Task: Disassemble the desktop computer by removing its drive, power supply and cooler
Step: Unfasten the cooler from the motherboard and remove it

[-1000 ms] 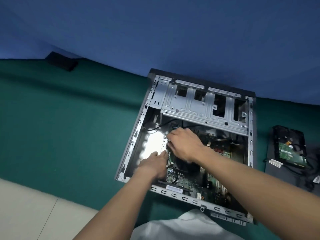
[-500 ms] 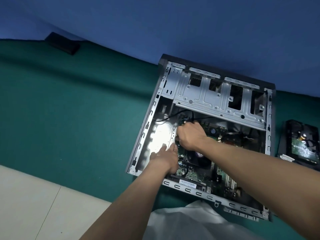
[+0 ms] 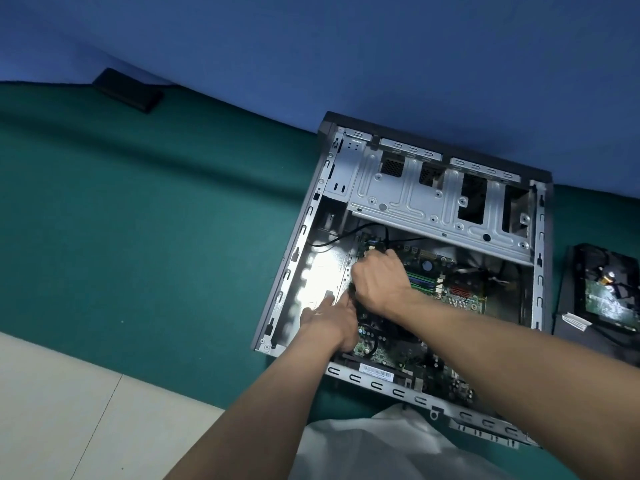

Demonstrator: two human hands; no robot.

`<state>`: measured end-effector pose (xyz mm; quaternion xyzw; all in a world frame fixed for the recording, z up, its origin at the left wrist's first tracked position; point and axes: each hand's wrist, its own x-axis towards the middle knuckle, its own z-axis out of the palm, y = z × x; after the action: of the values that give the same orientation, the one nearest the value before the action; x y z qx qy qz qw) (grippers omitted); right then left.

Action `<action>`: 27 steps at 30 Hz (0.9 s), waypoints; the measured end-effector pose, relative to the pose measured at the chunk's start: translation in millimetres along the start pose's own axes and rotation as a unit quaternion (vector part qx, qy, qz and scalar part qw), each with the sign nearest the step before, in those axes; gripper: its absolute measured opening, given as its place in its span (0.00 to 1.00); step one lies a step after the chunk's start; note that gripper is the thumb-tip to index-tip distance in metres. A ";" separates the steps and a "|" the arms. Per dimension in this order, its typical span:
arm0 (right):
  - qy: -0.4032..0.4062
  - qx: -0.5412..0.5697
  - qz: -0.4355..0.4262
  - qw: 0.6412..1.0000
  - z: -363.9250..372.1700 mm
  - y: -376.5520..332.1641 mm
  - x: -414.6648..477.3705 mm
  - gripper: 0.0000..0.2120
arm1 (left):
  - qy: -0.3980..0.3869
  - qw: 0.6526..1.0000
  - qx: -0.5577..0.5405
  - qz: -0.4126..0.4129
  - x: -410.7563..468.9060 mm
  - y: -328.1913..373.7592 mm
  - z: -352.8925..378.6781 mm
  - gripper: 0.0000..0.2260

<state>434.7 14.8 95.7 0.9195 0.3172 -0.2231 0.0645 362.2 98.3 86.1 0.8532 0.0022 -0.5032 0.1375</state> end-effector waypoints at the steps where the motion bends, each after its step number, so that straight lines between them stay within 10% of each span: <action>1: 0.008 -0.017 -0.022 1.000 2.7 -1.9 -3.1 0.16 | 0.000 1.000 0.000 -0.001 0.4 0.0 0.3 0.32; 8: 0.063 0.138 0.138 0.979 2.7 11.8 4.4 0.08 | 0.012 1.000 -0.006 0.005 -3.2 0.4 -1.8 0.34; 11: 0.047 0.133 0.080 0.987 0.3 19.6 1.9 0.08 | 0.012 1.000 -0.011 0.003 -3.4 0.1 0.2 0.34; 21: -0.086 0.137 0.006 0.987 33.7 49.9 -68.0 0.53 | 0.045 0.998 -0.045 0.010 -2.4 -1.4 1.4 0.34; 27: -0.006 0.088 0.017 0.996 38.6 48.8 -65.9 0.53 | 0.062 0.997 -0.046 -0.013 -9.4 4.8 -3.4 0.19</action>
<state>404.2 -70.3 89.9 0.9257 0.2799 -0.2544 -0.0112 361.2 95.7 96.9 0.8755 0.0456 -0.4501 0.1696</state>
